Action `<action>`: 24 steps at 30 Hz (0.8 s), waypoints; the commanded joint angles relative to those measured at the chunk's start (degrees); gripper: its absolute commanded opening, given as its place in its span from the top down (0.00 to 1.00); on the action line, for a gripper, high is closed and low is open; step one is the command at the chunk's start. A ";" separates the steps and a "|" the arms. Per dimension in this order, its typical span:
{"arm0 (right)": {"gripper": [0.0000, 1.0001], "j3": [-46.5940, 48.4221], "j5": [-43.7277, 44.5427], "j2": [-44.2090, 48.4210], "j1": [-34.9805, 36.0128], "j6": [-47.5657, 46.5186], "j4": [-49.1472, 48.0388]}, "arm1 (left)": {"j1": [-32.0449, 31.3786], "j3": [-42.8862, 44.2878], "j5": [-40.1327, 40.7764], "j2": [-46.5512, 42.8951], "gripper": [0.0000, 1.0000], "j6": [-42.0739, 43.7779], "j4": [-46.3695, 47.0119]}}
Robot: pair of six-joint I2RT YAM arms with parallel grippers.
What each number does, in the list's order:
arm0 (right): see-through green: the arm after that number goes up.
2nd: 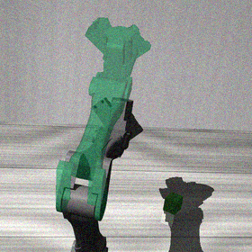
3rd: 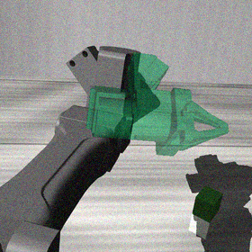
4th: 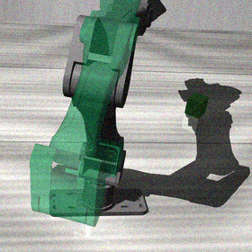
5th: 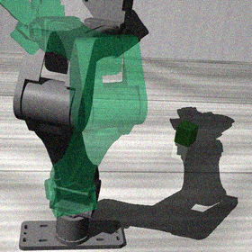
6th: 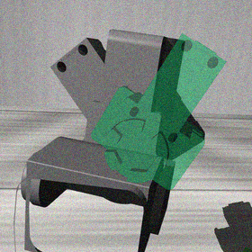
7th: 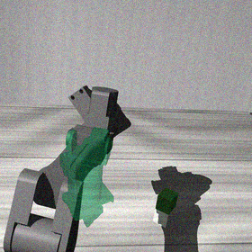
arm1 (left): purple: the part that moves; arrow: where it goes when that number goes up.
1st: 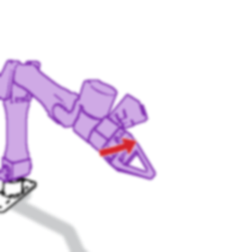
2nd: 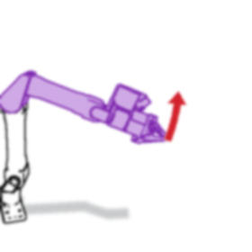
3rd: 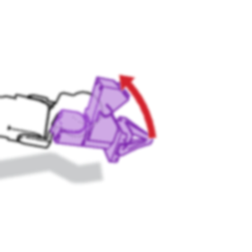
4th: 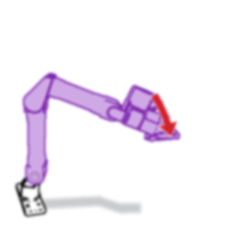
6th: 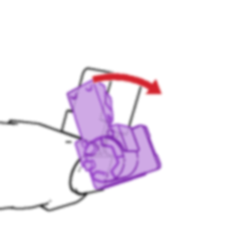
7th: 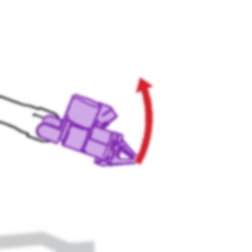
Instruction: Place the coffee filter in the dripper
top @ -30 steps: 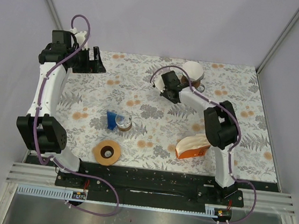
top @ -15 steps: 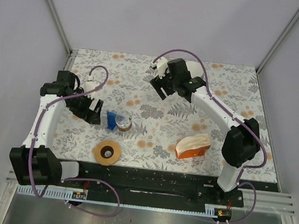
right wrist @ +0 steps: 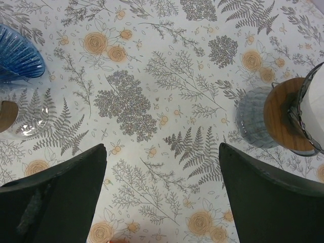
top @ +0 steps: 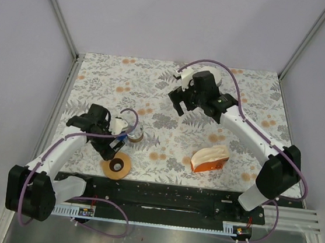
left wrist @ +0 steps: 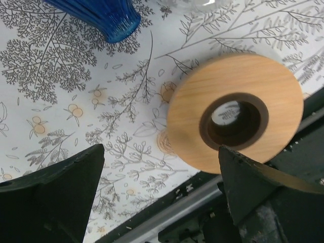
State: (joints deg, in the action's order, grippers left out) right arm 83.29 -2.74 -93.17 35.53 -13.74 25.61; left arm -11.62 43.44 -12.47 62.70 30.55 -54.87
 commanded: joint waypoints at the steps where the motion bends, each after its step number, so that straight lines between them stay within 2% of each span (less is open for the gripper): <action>1: 0.01 -2.16 -1.04 5.62 0.33 1.08 -3.63 | -1.82 -3.88 1.75 -1.08 0.03 -1.46 10.74; 5: 0.01 -3.04 -0.25 6.77 0.33 0.55 -3.63 | -3.76 -6.97 1.57 -3.19 0.04 0.83 14.35; 12: 0.01 -3.57 0.28 7.64 0.33 0.03 -3.11 | -7.36 -7.84 3.15 -1.09 0.08 1.80 14.27; 20: 0.01 -5.41 1.95 8.79 0.33 -1.29 -3.28 | -8.51 -11.79 4.90 -1.44 0.15 5.13 13.56; 24: 0.01 -5.85 2.04 8.79 0.33 -1.29 -3.63 | -8.51 -12.59 5.87 1.46 0.28 4.44 15.05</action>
State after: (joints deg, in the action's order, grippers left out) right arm 77.76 -2.00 -86.94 35.53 -14.39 24.67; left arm -19.86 32.56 -9.87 61.49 33.65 -40.18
